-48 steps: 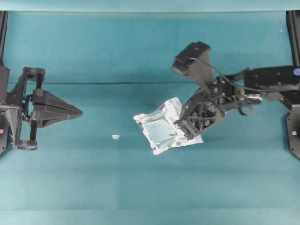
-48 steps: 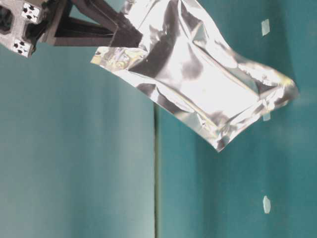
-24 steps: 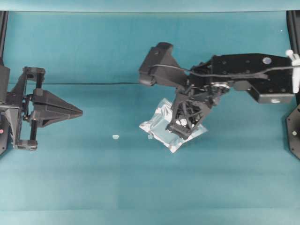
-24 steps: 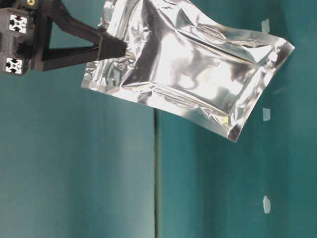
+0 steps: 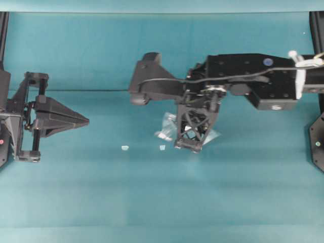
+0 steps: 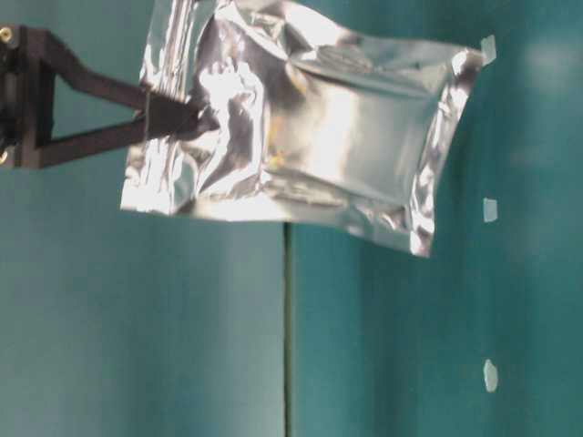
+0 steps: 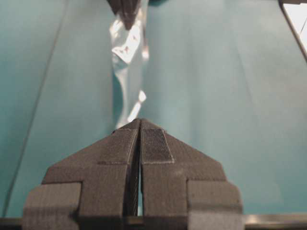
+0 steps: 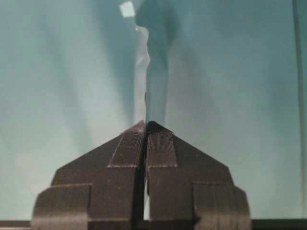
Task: Hand over the silver zip bag and make it stand upright.
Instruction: 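Lift the bag with the right gripper and swing it upright toward center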
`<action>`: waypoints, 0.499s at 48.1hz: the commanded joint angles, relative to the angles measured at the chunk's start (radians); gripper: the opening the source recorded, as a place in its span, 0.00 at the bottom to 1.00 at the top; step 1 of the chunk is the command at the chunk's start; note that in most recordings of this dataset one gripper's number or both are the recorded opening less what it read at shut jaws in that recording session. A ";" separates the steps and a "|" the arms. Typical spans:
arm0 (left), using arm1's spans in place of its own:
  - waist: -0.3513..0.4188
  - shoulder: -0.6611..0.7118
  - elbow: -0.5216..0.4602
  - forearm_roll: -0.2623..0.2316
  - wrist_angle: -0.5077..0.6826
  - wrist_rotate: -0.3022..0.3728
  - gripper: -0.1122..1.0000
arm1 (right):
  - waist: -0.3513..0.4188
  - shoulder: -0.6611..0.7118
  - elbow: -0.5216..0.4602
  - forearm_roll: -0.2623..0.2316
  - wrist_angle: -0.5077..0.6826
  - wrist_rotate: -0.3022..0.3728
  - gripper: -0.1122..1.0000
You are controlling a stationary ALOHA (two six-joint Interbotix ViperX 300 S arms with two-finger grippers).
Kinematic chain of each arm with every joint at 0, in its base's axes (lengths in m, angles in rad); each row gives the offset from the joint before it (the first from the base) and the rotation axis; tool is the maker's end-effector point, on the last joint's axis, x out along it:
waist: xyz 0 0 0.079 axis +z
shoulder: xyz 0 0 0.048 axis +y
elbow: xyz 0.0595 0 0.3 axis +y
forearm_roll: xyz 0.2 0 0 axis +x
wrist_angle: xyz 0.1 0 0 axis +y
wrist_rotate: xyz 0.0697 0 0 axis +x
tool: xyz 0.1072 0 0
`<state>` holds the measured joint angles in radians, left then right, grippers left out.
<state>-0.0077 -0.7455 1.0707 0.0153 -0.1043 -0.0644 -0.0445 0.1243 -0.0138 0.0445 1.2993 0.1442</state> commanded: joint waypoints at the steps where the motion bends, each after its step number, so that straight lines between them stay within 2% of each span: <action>1: 0.002 0.000 -0.009 0.002 -0.005 -0.005 0.05 | 0.008 0.003 -0.052 -0.003 0.002 -0.044 0.09; 5: 0.002 0.000 -0.009 0.002 -0.005 -0.006 0.05 | 0.015 0.015 -0.075 -0.017 0.002 -0.097 0.09; 11: 0.002 0.000 -0.008 0.002 -0.005 -0.006 0.05 | 0.031 0.031 -0.097 -0.067 0.011 -0.167 0.09; 24: 0.002 0.002 -0.006 0.002 -0.005 -0.006 0.05 | 0.035 0.061 -0.112 -0.078 0.011 -0.230 0.09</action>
<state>-0.0077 -0.7470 1.0723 0.0153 -0.1043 -0.0706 -0.0138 0.1902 -0.1028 -0.0307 1.3116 -0.0675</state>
